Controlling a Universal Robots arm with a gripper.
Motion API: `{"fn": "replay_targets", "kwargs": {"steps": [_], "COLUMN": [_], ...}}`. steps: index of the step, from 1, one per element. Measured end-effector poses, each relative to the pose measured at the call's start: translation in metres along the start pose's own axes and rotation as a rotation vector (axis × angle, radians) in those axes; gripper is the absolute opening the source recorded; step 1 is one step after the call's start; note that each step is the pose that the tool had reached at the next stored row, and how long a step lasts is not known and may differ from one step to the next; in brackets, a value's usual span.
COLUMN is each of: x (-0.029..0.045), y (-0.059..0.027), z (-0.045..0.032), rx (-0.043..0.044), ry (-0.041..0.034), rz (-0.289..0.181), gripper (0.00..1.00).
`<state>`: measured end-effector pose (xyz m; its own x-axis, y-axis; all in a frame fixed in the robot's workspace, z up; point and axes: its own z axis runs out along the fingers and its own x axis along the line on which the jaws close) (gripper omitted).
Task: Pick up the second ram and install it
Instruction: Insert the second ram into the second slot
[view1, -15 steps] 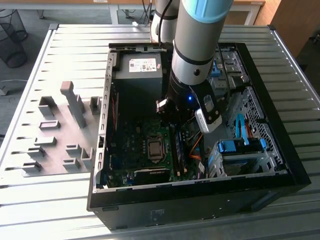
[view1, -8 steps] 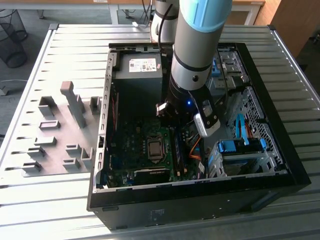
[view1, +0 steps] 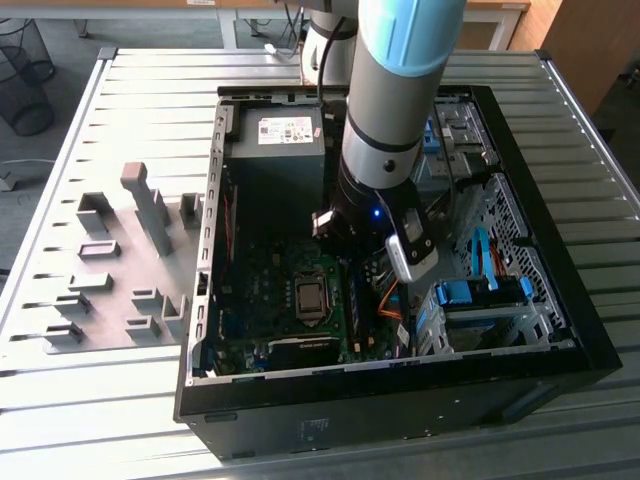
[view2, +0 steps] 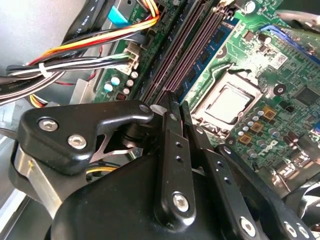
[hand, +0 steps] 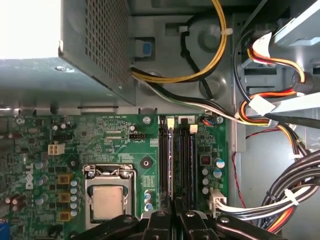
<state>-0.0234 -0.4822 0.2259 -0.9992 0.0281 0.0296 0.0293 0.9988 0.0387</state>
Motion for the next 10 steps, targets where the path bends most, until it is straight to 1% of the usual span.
{"fn": "replay_targets", "kwargs": {"steps": [7, 10], "x": [-0.0002, 0.0001], "y": [-0.0020, -0.0021], "z": [0.0070, 0.0087], "rx": [-0.0005, -0.0007], "ry": [0.0001, 0.0002], "rz": [0.000, 0.000], "gripper": [0.14, 0.14]}}
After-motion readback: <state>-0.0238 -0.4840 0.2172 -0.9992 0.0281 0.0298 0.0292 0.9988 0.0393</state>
